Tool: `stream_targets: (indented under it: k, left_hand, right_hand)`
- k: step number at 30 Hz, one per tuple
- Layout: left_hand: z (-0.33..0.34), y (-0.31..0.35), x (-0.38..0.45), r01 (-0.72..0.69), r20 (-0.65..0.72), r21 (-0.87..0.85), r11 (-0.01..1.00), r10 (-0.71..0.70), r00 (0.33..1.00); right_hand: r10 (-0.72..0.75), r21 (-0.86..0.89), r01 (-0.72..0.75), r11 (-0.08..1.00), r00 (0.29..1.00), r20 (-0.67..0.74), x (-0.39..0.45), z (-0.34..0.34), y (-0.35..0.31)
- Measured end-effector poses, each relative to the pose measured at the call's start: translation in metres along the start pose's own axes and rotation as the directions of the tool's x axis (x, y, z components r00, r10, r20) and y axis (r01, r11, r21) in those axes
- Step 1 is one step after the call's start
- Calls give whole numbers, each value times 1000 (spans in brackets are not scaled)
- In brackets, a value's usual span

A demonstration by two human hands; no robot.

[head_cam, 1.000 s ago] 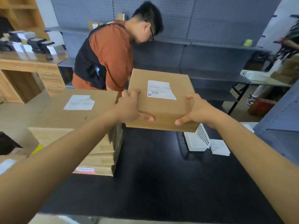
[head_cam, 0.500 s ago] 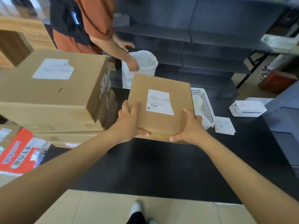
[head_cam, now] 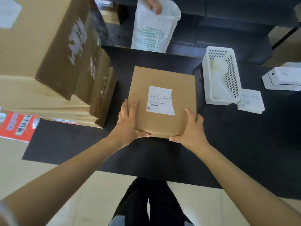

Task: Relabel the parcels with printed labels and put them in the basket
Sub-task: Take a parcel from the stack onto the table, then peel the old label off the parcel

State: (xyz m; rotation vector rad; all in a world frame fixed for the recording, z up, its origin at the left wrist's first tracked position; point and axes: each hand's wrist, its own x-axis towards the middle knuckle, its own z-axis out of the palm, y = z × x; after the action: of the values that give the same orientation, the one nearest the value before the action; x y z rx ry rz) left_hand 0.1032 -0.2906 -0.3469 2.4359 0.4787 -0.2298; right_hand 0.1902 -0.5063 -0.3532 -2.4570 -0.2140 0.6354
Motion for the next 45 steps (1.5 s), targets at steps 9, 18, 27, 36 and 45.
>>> stream_targets:
  k: [9, 18, 27, 36, 45]
  left_hand:
    - [38, -3, -4, 74, 10, 2, 997, -74, 997]
    - [21, -10, 5, 46, 45, 142, 989, -53, 998]
    - [5, -13, 39, -53, 51, -15, 998, 54, 997]
    - [3, -16, 51, -71, 113, -74, 995, 79, 991]
    - [5, -19, 53, -98, 131, -88, 991, 109, 985]
  right_hand:
    - [-33, -101, 38, 994, 998, 51, 1, 4, 19]
    - [163, -18, -162, 987, 978, 133, 24, -39, -7]
    - [-146, -34, 142, 989, 981, -129, 96, -3, -51]
    - [-103, -48, 95, 994, 973, -205, 111, 7, -54]
    - [-78, -16, 76, 997, 980, -181, 115, 3, -51]
